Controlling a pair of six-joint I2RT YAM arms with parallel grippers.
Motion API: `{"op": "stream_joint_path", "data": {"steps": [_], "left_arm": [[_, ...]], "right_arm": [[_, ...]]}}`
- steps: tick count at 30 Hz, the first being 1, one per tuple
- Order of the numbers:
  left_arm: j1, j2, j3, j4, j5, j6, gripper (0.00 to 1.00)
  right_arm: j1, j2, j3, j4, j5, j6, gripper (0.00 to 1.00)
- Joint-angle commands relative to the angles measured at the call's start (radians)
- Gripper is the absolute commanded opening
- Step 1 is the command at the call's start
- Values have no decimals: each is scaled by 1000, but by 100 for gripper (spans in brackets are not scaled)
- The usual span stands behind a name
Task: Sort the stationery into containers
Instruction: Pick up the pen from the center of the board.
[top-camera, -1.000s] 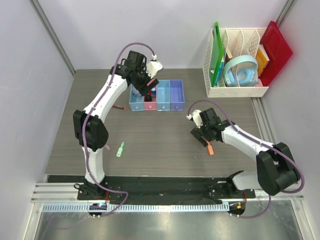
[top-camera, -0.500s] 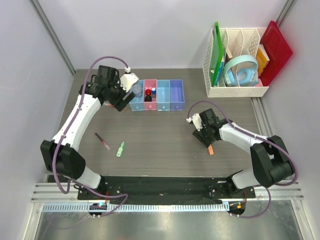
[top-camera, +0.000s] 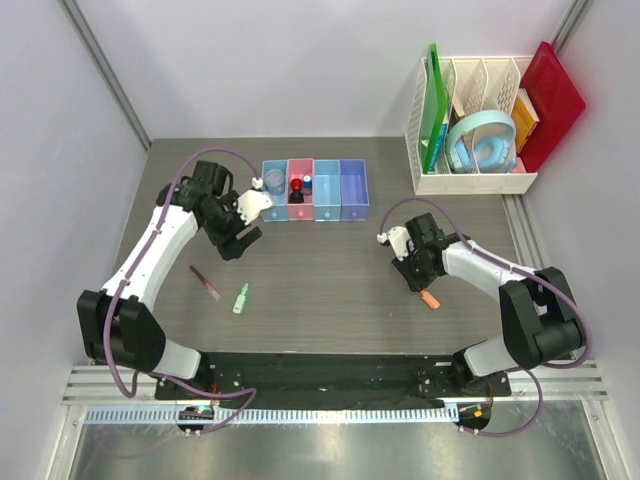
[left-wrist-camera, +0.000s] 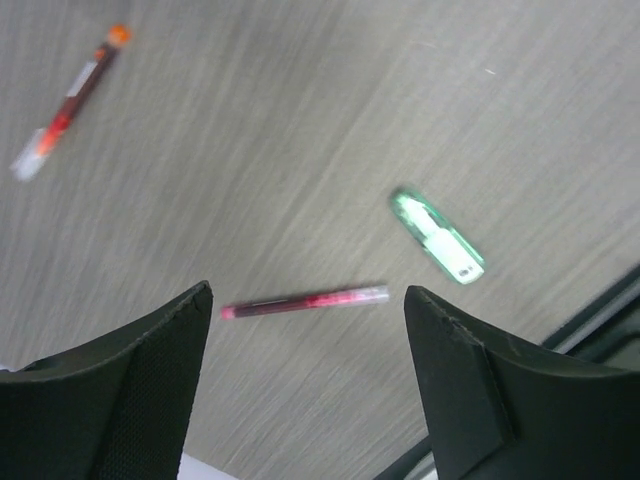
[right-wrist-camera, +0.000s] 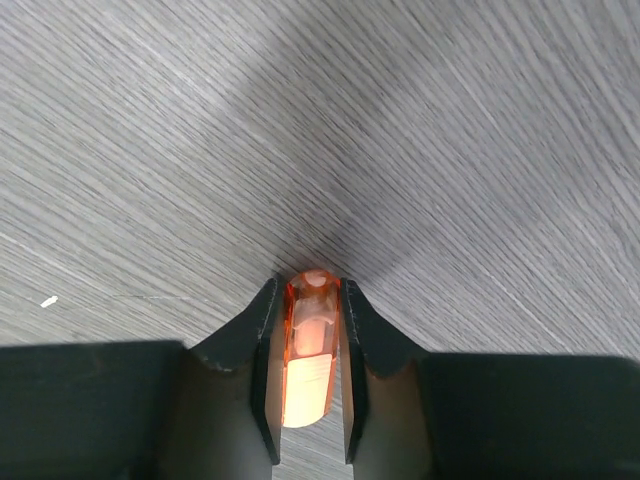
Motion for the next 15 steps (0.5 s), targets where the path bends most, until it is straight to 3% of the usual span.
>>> {"op": "stream_joint_path", "data": {"steps": [1, 6, 15], "left_arm": [[-29, 23, 37, -111, 109, 107, 76], [-107, 109, 20, -172, 126, 133, 73], [-215, 258, -25, -132, 35, 13, 69]], "right_arm": [[-7, 62, -14, -76, -20, -11, 19], [-6, 55, 35, -67, -2, -6, 16], [-6, 94, 188, -59, 41, -20, 17]]}}
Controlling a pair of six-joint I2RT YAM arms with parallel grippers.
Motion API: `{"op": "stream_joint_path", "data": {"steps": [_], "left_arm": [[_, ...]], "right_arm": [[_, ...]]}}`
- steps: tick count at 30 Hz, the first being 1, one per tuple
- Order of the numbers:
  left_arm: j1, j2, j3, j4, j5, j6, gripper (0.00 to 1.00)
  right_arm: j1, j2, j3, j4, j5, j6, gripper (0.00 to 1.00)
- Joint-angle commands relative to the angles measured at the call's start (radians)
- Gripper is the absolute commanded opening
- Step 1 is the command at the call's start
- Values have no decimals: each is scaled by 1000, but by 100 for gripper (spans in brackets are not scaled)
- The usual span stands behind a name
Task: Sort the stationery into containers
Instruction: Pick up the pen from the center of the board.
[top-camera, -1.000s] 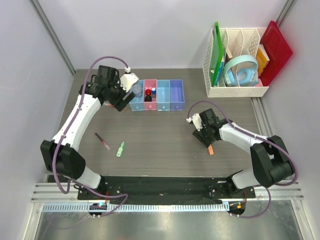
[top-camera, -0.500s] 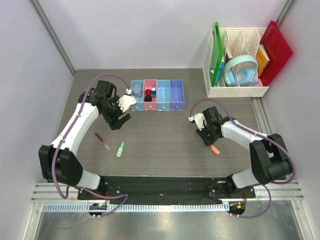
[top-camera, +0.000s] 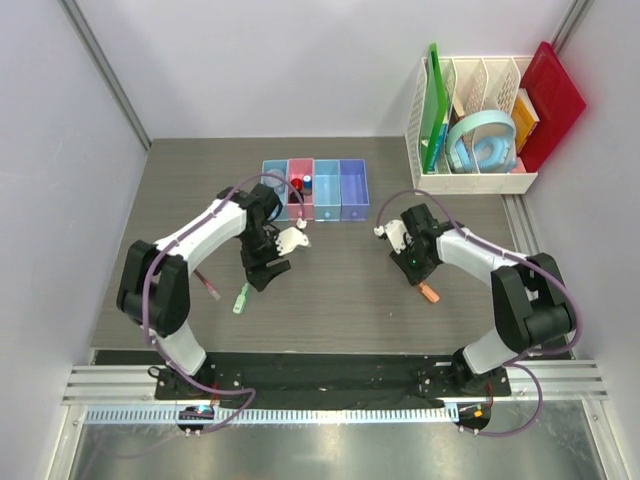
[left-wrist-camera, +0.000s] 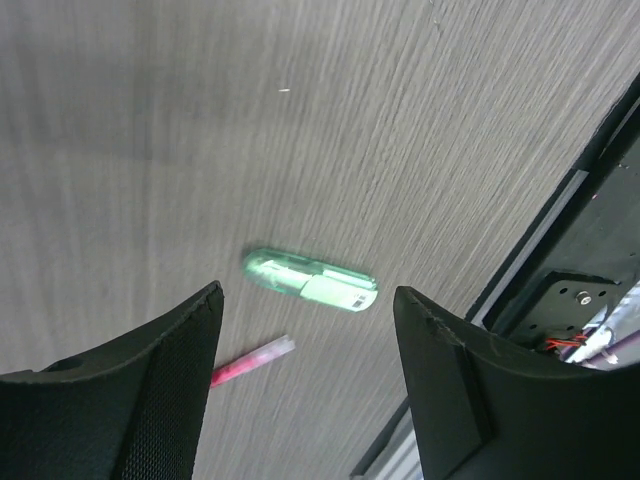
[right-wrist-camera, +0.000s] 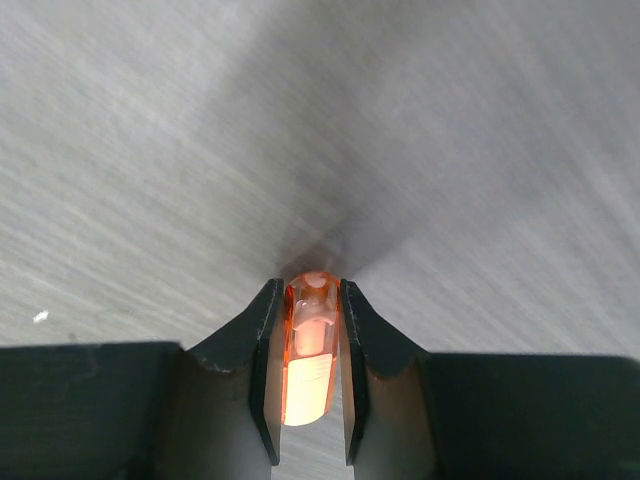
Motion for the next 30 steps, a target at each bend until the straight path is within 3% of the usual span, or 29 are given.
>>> {"op": "stream_joint_path", "data": {"steps": [1, 22, 30], "left_arm": [[-9, 27, -25, 4, -38, -68, 69], [-7, 116, -201, 145, -235, -259, 66], [-6, 154, -218, 191, -251, -292, 58]], "right_arm": [[-4, 29, 120, 4, 28, -14, 17], [-3, 130, 678, 28, 45, 64, 17], [31, 179, 809, 74, -18, 98, 17]]}}
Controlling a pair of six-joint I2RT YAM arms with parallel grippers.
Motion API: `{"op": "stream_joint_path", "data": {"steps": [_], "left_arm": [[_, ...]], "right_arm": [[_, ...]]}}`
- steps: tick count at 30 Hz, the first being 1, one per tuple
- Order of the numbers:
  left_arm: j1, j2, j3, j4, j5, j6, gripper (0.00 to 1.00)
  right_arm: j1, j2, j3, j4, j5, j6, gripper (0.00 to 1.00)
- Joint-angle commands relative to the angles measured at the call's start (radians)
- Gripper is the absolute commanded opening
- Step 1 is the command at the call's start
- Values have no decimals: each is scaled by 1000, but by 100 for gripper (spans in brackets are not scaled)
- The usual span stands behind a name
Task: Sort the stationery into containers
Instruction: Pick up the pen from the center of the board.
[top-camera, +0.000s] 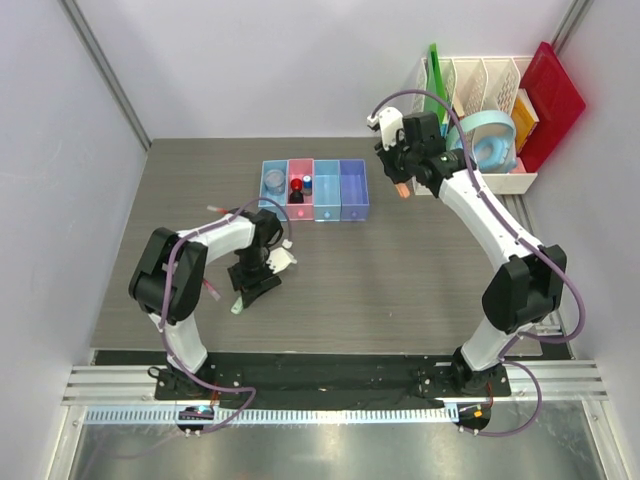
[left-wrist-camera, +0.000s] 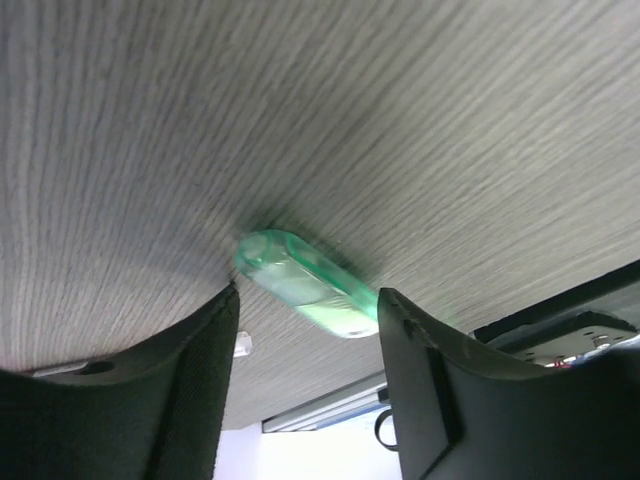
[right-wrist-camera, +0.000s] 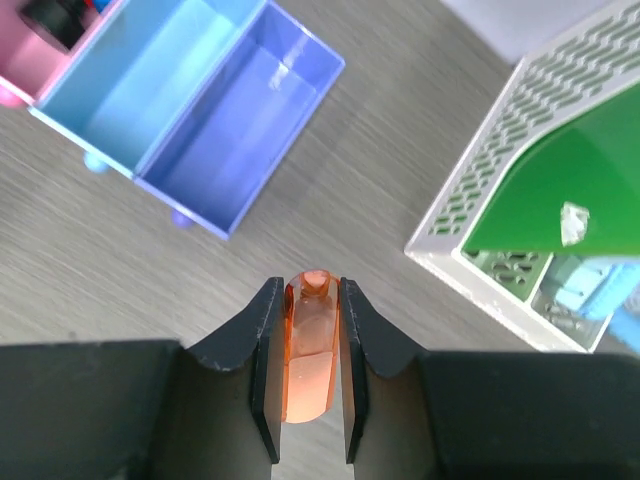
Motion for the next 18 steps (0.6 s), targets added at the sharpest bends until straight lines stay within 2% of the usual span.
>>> {"op": "stream_joint_path", "data": {"steps": [1, 6, 9, 11, 12, 14, 15, 18], "left_arm": [[6, 34, -17, 61, -9, -28, 52], [6, 59, -9, 55, 23, -43, 45], [6, 77, 0, 52, 39, -54, 33], [6, 82, 5, 54, 34, -54, 29], [6, 83, 5, 55, 36, -54, 20], [6, 88, 5, 57, 37, -58, 10], [6, 91, 5, 60, 37, -63, 0], [6, 91, 8, 61, 40, -65, 0]], "right_arm": [[25, 36, 54, 70, -32, 42, 17], [35, 70, 61, 108, -40, 62, 18], [48, 85, 66, 124, -39, 71, 17], [59, 93, 66, 147, -36, 81, 17], [62, 103, 64, 166, -33, 87, 17], [64, 114, 64, 194, -19, 105, 17], [64, 119, 64, 223, -14, 113, 18], [64, 142, 58, 275, 1, 146, 17]]}}
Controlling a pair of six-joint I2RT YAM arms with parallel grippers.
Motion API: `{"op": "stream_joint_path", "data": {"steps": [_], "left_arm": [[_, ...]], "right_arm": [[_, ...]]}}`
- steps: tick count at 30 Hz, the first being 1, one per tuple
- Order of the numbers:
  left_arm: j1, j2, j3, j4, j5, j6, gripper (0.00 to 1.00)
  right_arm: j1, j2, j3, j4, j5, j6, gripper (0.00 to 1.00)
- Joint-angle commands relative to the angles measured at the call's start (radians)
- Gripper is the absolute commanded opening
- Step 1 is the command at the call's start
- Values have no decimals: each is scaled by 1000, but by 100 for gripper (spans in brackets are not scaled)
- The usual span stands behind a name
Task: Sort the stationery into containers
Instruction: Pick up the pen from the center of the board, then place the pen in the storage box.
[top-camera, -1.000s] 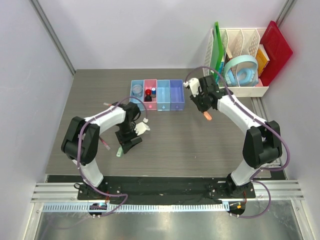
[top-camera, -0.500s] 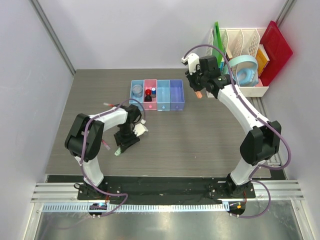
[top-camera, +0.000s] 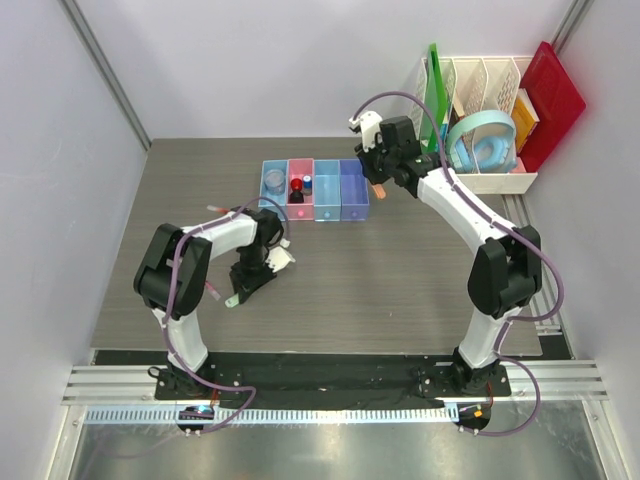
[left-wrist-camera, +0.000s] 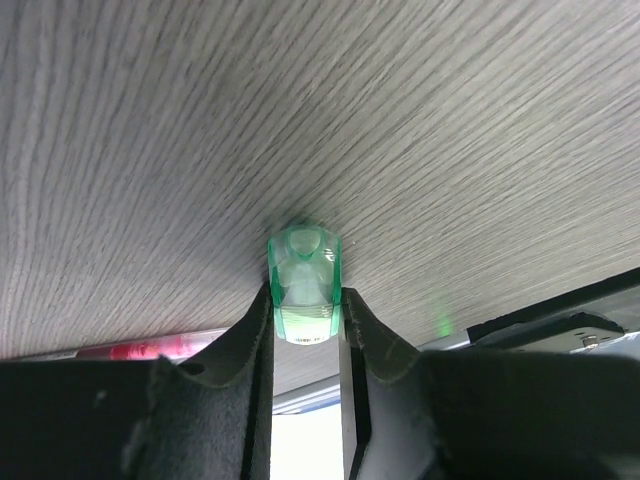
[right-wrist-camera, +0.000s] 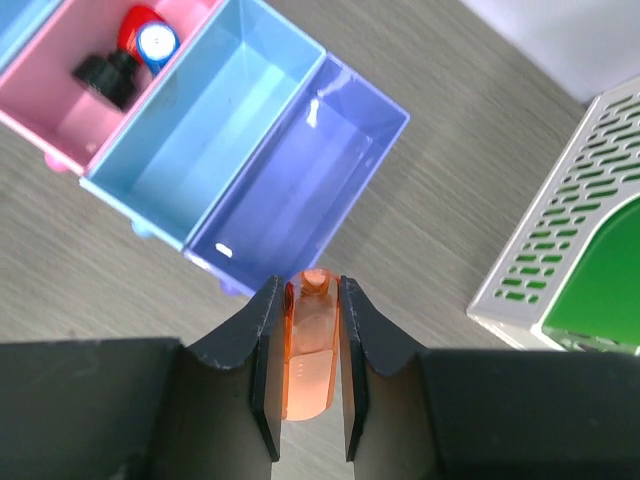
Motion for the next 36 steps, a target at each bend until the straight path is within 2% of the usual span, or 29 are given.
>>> {"op": "stream_joint_path", "data": {"steps": [1, 8, 11, 15, 22, 29, 30, 31, 34, 36], "left_arm": [[3, 45, -13, 77, 78, -11, 0], [3, -9, 100, 8, 139, -18, 0], [7, -36, 204, -8, 215, -32, 0], [17, -36, 392, 31, 393, -93, 0], [37, 40, 575, 297, 591, -290, 0], [53, 223, 786, 474, 637, -451, 0], [61, 250, 789, 509, 638, -463, 0], [66, 258, 790, 581, 639, -536, 0], [72, 306, 795, 684, 619, -589, 0], [73, 351, 826, 686, 595, -594, 0]], "right_arm": [[5, 28, 39, 141, 22, 69, 17], [5, 58, 53, 204, 69, 126, 17], [5, 58, 28, 257, 79, 166, 17], [5, 80, 18, 310, 57, 222, 17], [4, 162, 30, 336, -10, 293, 17], [5, 247, 77, 322, -10, 318, 17], [5, 253, 93, 313, -7, 315, 17], [5, 258, 99, 310, -4, 316, 17], [5, 270, 125, 290, 0, 319, 17], [5, 264, 136, 281, 2, 321, 16]]}}
